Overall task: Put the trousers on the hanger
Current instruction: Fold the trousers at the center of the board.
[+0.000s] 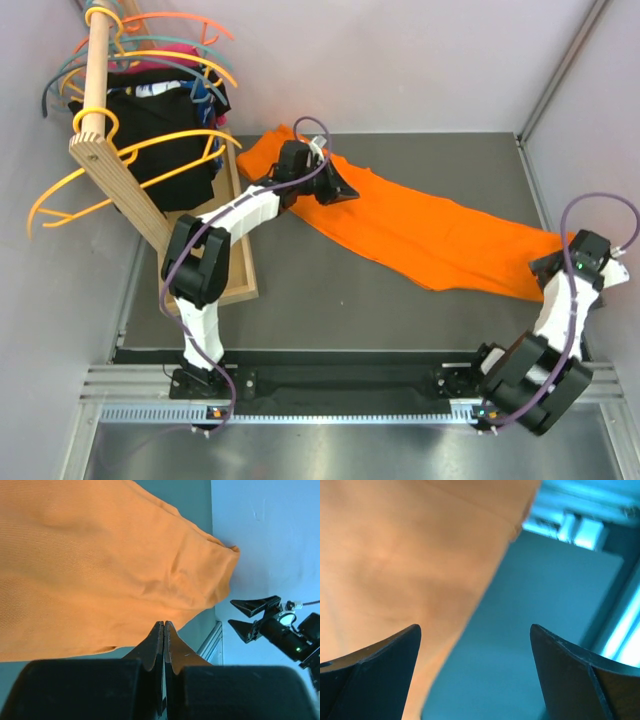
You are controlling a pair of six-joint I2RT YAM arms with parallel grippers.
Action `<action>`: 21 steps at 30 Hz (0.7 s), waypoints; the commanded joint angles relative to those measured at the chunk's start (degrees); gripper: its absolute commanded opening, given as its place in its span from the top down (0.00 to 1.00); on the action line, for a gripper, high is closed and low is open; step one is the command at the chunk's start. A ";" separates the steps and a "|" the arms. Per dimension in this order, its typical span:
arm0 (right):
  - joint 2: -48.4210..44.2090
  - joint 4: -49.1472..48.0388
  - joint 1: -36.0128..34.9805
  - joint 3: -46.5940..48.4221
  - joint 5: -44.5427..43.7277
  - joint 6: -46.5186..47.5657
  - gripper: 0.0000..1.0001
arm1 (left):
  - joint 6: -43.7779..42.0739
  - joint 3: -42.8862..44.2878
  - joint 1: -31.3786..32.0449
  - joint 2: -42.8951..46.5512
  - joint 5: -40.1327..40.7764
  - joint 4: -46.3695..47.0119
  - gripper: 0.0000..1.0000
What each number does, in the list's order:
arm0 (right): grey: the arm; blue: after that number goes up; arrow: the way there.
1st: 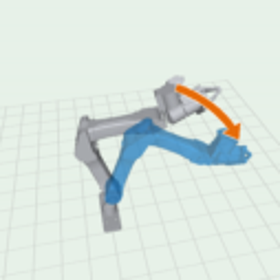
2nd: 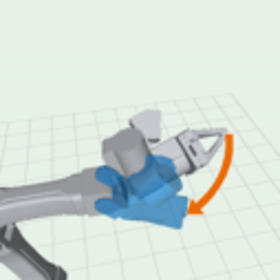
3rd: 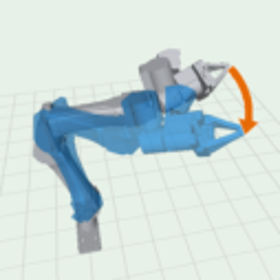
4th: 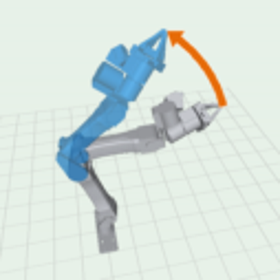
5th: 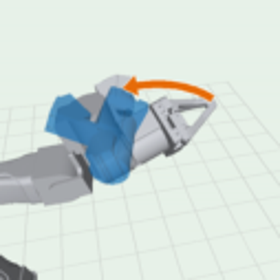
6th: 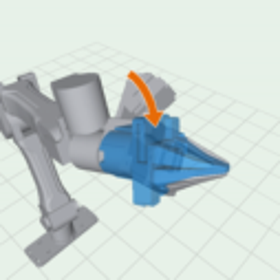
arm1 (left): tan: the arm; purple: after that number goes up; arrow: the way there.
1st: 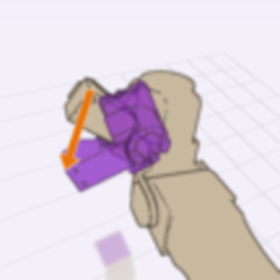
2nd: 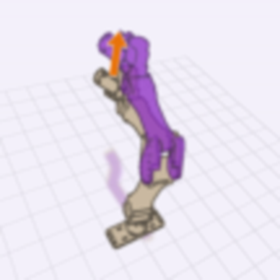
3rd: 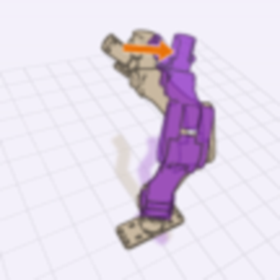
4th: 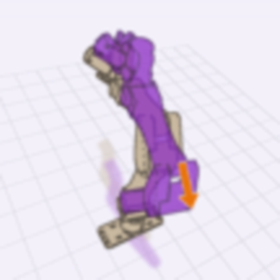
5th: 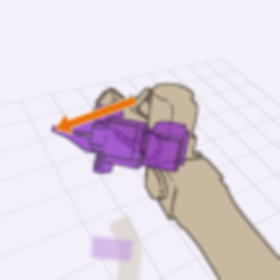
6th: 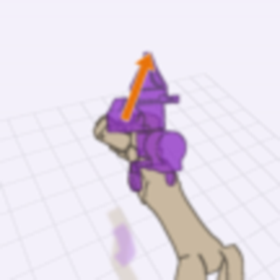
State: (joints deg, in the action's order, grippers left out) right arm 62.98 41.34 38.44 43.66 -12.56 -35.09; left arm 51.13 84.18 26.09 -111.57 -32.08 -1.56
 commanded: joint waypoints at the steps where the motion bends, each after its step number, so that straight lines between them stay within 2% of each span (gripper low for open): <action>1: -8.20 -14.60 1.38 -6.90 -0.63 2.05 0.11 | 0.89 -0.60 -0.07 2.06 -2.90 4.55 1.00; 5: -13.41 -22.61 5.50 -15.17 3.31 -1.46 0.11 | 3.00 -0.77 0.63 1.00 -4.31 6.31 1.00; 12: -10.61 -36.74 12.87 -21.06 5.95 -1.82 0.16 | 1.96 -1.04 1.07 1.35 -3.87 5.44 1.00; 18: -8.75 -49.41 14.82 -28.27 8.78 -4.89 0.19 | 0.90 0.28 0.90 -0.05 -3.52 3.41 1.00; 19: -7.88 -54.47 15.09 -29.50 9.21 -5.33 0.20 | 0.90 0.37 0.98 -0.40 -3.61 3.06 1.00; 21: -6.04 -56.28 15.18 -31.18 10.53 -5.25 0.21 | 0.72 0.19 0.98 -0.67 -3.43 2.97 1.00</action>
State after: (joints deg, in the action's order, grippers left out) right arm 55.05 -3.29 52.77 14.02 -4.43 -38.89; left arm 53.21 83.70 27.05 -111.63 -35.09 0.80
